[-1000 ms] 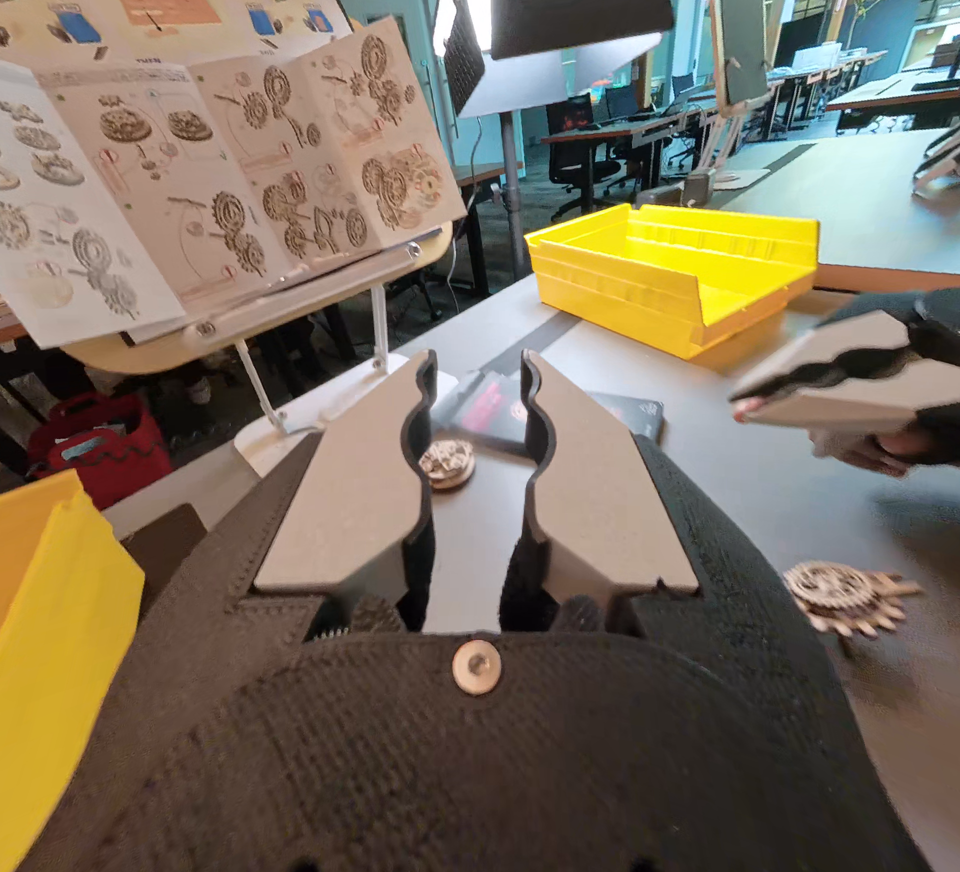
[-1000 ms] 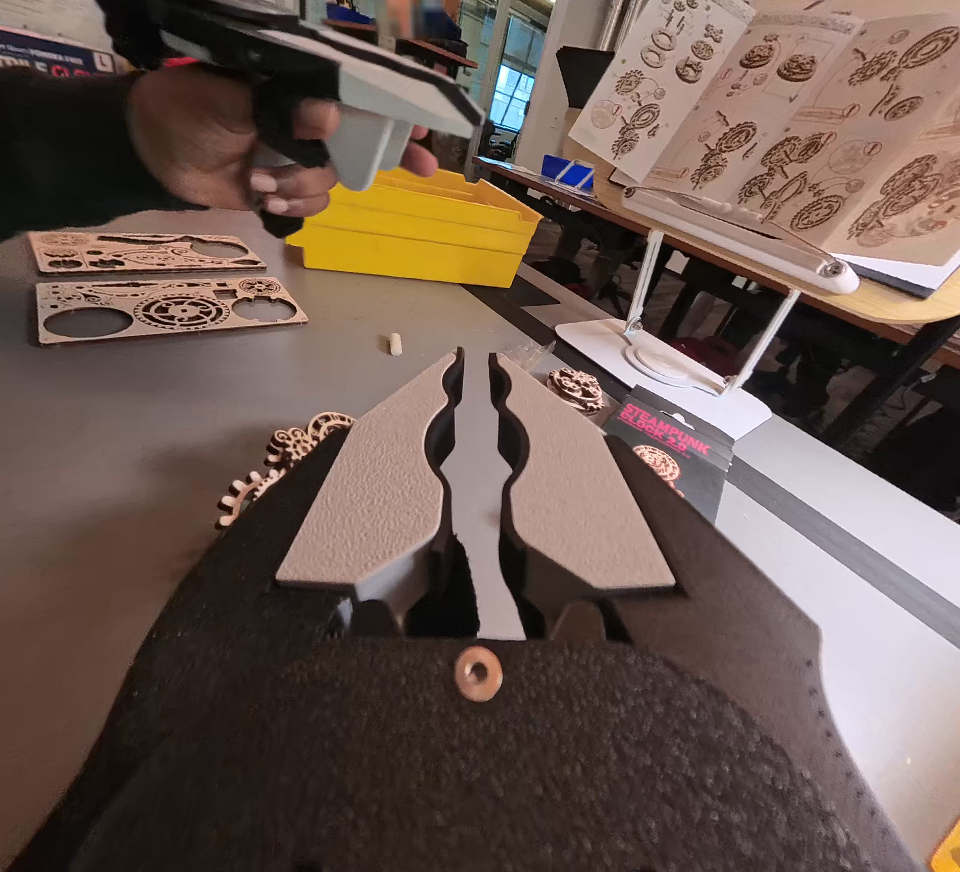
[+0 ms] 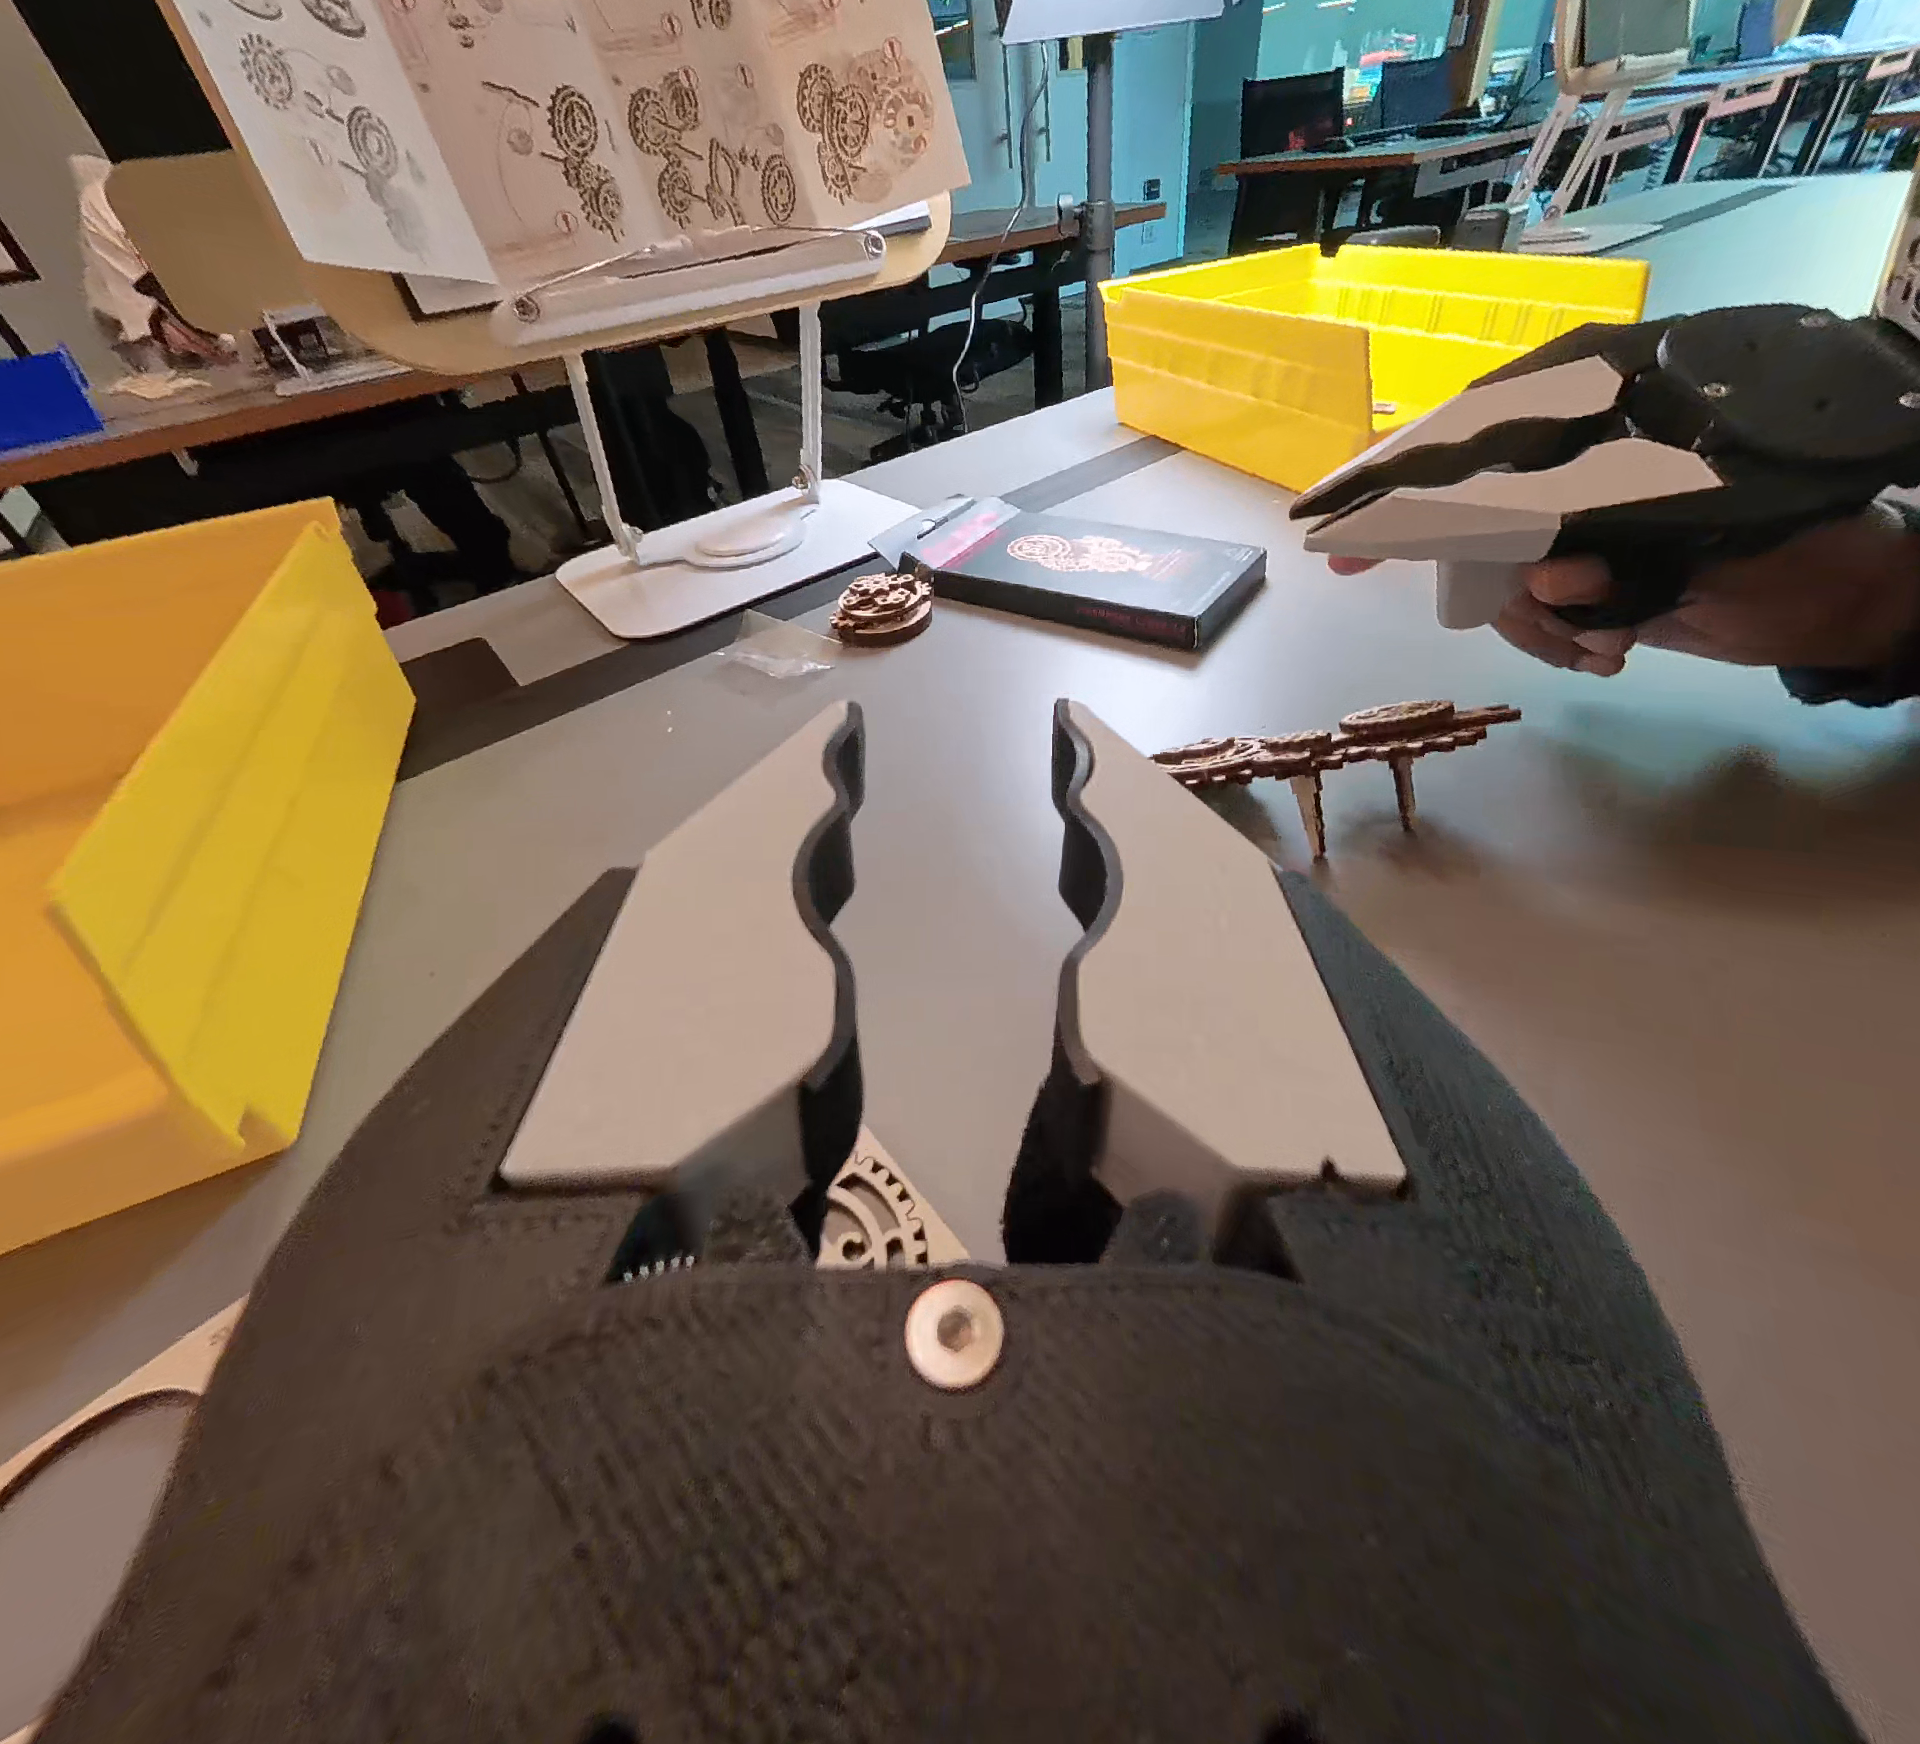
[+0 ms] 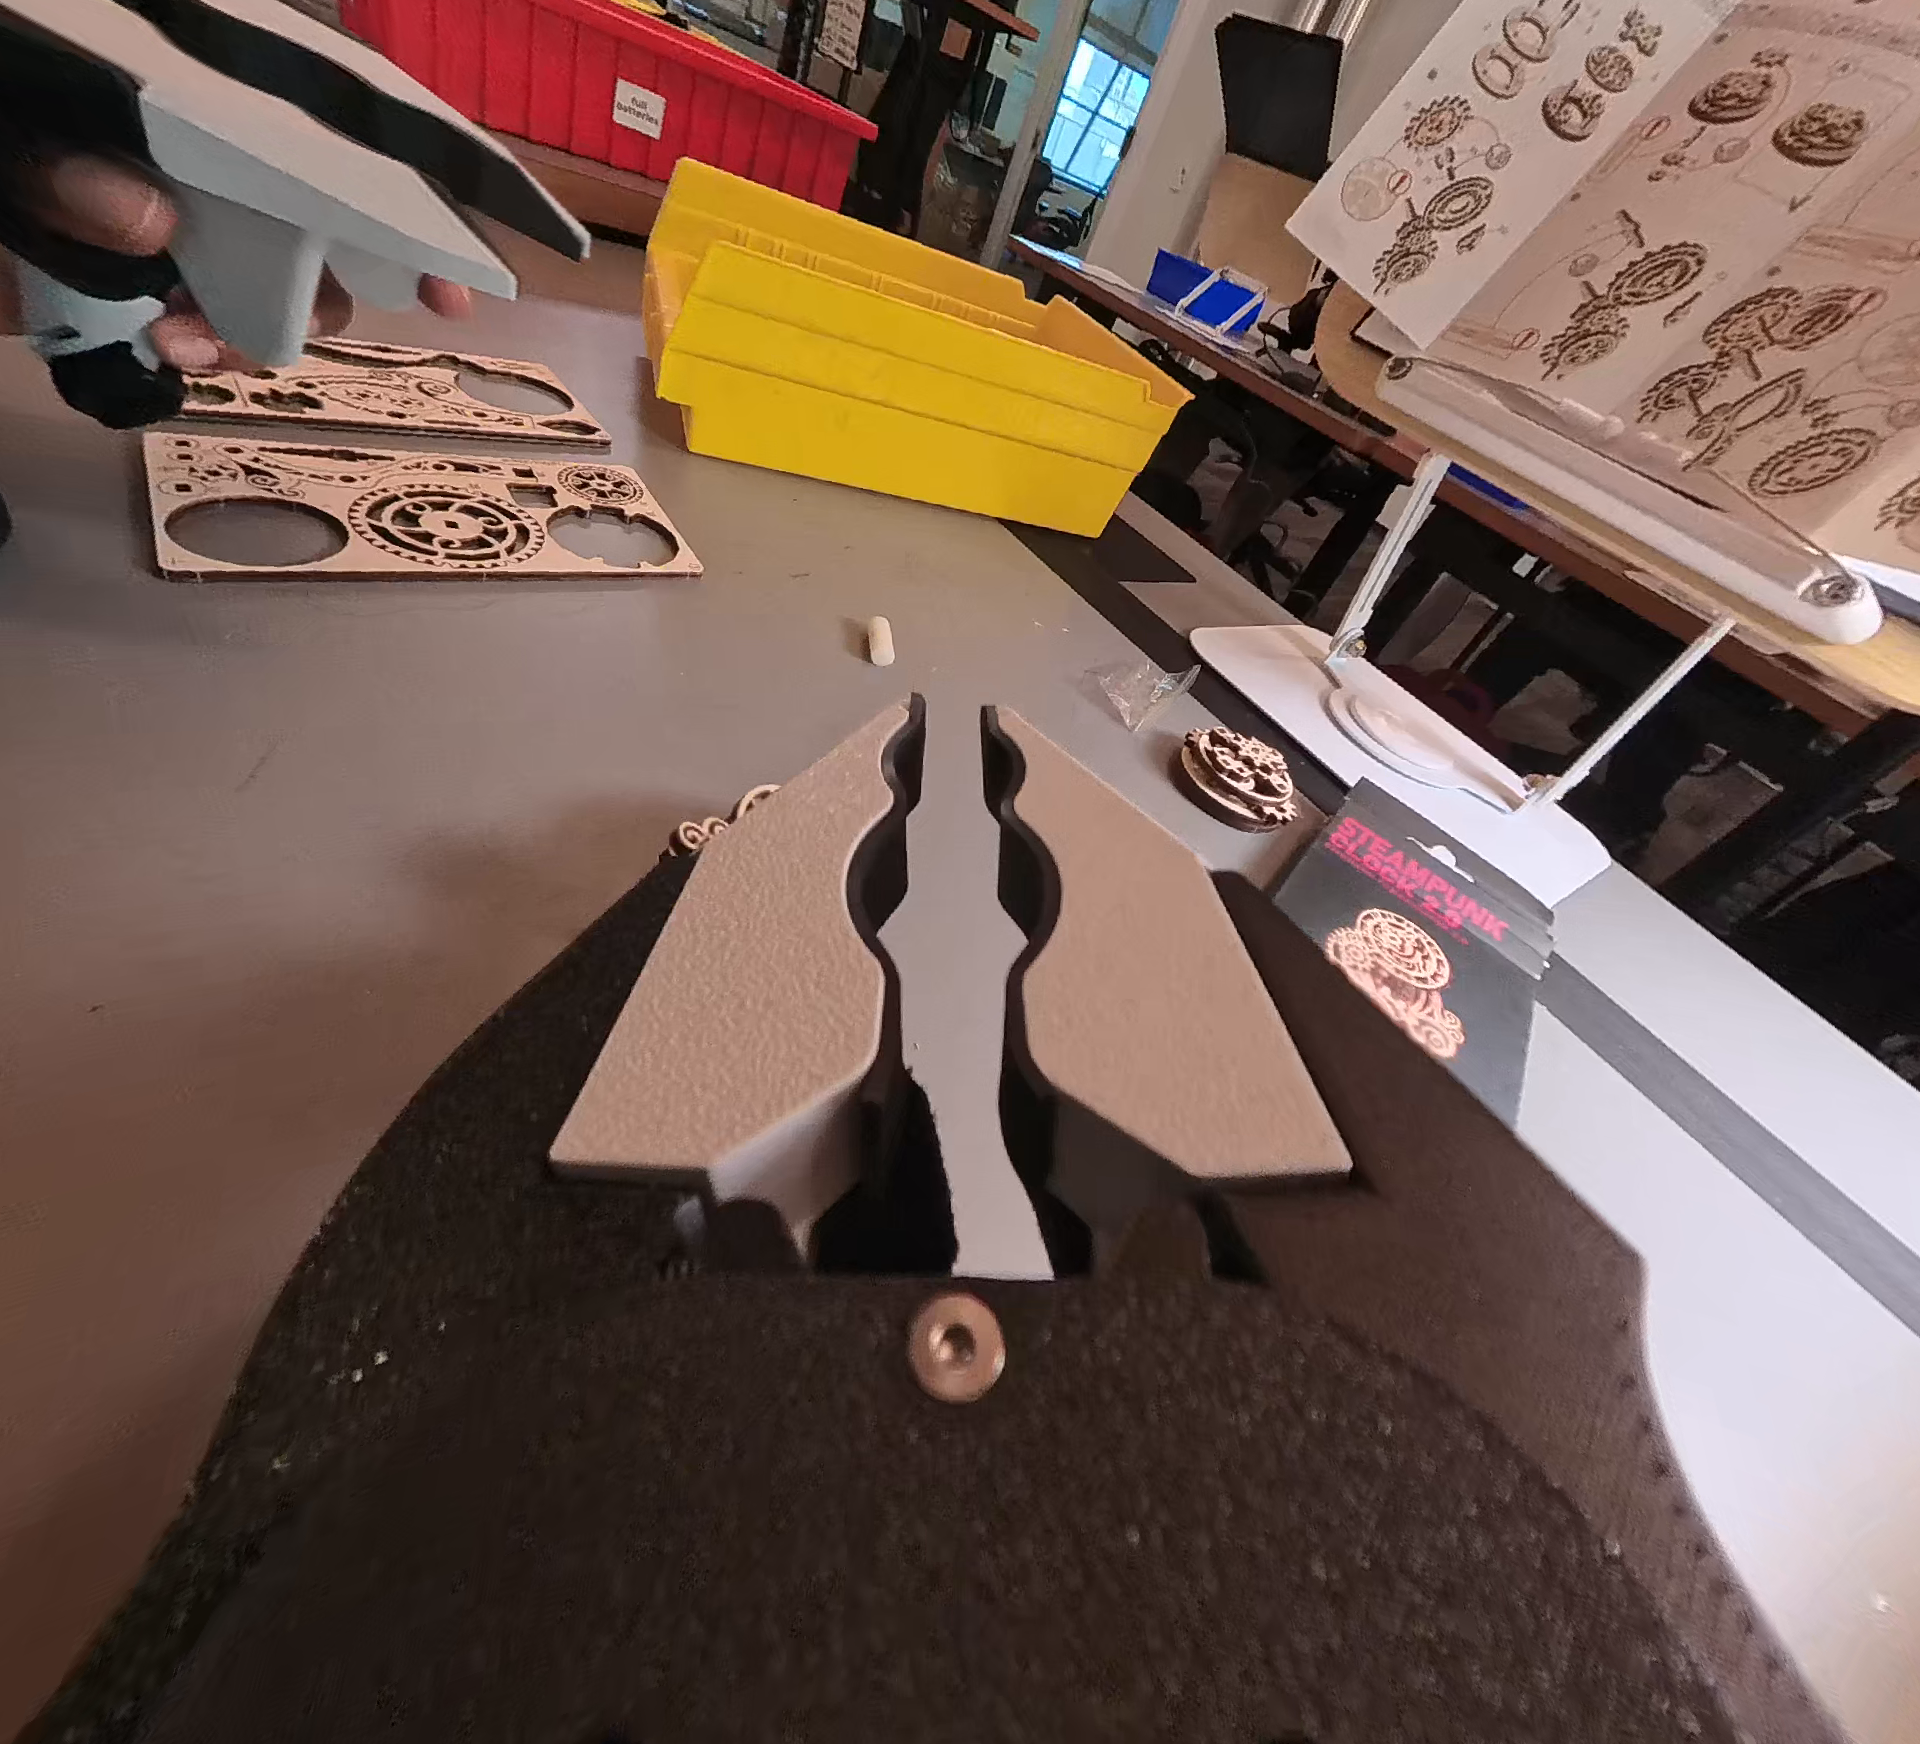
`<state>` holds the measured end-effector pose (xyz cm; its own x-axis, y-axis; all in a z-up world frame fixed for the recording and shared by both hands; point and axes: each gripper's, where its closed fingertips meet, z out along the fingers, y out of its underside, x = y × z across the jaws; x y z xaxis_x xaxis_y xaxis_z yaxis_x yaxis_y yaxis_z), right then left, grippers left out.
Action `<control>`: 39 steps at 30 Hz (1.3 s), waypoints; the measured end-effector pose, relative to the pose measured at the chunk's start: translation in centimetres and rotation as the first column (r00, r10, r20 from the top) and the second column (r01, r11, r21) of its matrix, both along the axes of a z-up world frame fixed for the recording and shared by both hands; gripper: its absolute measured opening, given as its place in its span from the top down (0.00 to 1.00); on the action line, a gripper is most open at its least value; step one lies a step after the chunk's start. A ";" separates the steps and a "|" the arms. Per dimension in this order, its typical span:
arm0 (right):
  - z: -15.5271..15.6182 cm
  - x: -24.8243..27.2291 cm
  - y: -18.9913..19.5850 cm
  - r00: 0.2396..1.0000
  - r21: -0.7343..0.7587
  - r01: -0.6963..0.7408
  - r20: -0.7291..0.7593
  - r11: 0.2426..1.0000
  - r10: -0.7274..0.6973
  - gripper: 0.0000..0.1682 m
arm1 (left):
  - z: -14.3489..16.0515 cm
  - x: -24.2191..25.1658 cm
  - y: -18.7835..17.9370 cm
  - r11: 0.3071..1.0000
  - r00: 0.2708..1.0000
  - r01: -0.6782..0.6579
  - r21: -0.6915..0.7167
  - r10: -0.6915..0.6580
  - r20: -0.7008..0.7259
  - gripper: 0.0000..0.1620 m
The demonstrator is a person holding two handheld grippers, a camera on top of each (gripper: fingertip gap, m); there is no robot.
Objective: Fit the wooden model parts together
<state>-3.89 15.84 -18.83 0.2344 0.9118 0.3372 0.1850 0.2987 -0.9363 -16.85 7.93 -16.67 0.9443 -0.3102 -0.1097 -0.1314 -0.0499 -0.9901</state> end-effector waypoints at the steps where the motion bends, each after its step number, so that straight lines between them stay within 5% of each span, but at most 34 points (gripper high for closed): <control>1: -0.1 0.0 0.1 1.000 -0.005 0.004 0.001 1.000 -0.004 0.95 | 0.0 -0.1 -0.1 1.000 1.000 0.004 0.001 -0.004 -0.003 0.80; 7: -0.5 -0.1 0.8 1.000 -0.033 0.019 0.007 0.999 -0.019 0.95 | 0.4 0.2 -0.7 0.997 0.996 0.076 -0.007 -0.076 0.057 1.00; 14: -1.6 -0.4 0.4 0.997 -0.104 -0.017 0.069 0.994 0.024 0.89 | 1.2 -2.8 -0.7 0.999 0.994 -0.029 0.012 0.028 0.103 1.00; 19: -3.2 -0.1 -1.3 0.954 -0.282 -0.109 0.240 0.953 0.180 0.68 | 1.6 -4.9 -1.3 0.995 0.991 -0.101 0.008 0.100 0.090 0.81; 24: -4.7 2.8 -3.7 0.833 -0.358 -0.156 0.453 0.921 0.318 0.64 | 1.2 -6.1 -2.3 0.990 0.989 -0.137 0.013 0.136 0.049 0.93; 26: -5.5 3.1 -3.9 0.816 -0.354 -0.138 0.489 0.925 0.309 0.65 | 1.1 -6.3 -2.5 0.990 0.990 -0.137 0.027 0.136 0.047 1.00; 33: -7.6 2.3 -4.2 0.816 -0.459 -0.094 0.473 0.883 0.333 0.74 | -0.1 -6.3 -1.8 0.989 0.989 -0.145 0.007 0.145 0.037 1.00; 39: -6.7 2.0 -4.9 0.817 -0.227 -0.263 0.464 0.938 0.341 0.75 | -1.6 -6.7 -1.1 0.987 0.986 -0.155 -0.034 0.157 0.057 1.00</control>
<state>-1.92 10.97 -25.55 -0.2207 0.9566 0.1905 0.5527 0.2836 -0.7837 -23.57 6.87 -18.29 0.9859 -0.1609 -0.0451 -0.0609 -0.0948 -0.9936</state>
